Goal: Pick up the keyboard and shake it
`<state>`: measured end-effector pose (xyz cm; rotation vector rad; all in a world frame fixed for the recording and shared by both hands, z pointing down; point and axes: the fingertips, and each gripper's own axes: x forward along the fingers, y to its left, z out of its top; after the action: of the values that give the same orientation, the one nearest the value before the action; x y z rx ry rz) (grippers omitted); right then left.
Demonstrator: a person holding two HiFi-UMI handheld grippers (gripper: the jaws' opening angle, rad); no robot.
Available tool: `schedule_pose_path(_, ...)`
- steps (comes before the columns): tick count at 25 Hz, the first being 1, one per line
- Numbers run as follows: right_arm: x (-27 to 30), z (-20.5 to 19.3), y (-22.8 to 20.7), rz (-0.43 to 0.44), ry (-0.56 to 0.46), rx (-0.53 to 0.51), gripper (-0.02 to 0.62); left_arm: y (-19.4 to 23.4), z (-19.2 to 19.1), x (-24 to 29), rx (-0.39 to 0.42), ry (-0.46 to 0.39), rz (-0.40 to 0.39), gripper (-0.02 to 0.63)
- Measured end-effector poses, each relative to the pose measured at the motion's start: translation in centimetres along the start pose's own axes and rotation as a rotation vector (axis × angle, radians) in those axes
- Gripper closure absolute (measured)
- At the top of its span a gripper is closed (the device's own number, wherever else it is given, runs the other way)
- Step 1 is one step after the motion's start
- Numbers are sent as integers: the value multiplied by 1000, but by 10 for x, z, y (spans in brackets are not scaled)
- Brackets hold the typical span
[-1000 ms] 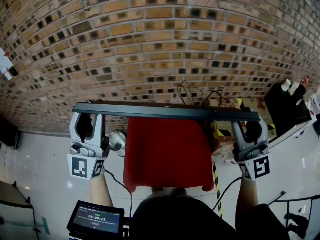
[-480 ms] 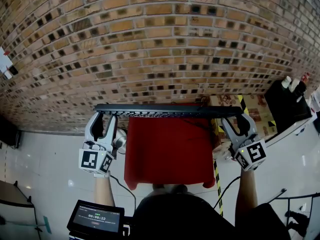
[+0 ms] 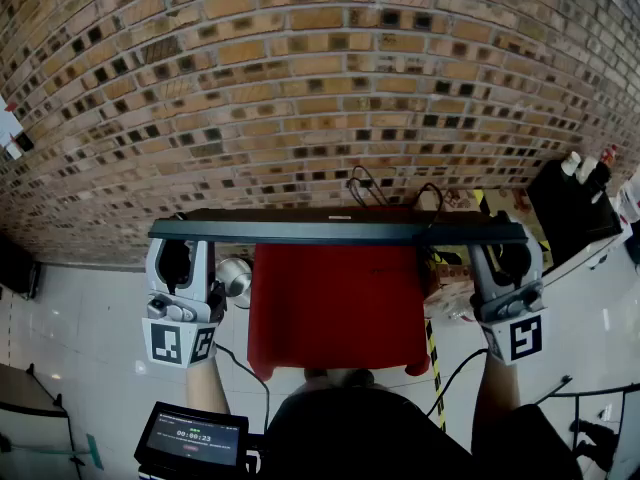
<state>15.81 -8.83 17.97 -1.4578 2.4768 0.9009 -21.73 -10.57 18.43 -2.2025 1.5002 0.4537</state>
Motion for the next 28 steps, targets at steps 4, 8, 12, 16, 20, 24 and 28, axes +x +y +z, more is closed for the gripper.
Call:
schedule_pose_path(4,-10,52,-8,-60,-143,-64,419,-6,64,-6,94,-185,1,410)
schedule_pose_path(8,-21,91,-11,-97,-261,-124,417,-10,110,-13,152,-316,1,408)
schedule_pose_path(12,-22,99,-13,-100,-285,-135,417,-11,122,-13,169,-347,-2,408)
schedule_pose_path(16,-15,82,-11,-86,-233,-108,417,-7,99,-9,138,-289,0,408)
schedule_pose_path(20,-8,45,-6,-60,-137,-47,417,-4,60,-5,95,-186,1,408)
schedule_pose_path(24,-3,2,-1,-35,-11,37,417,-3,18,-2,50,-45,-7,408)
schedule_pose_path(28,-5,-33,9,-9,108,110,417,-5,-19,-5,-1,87,-10,408)
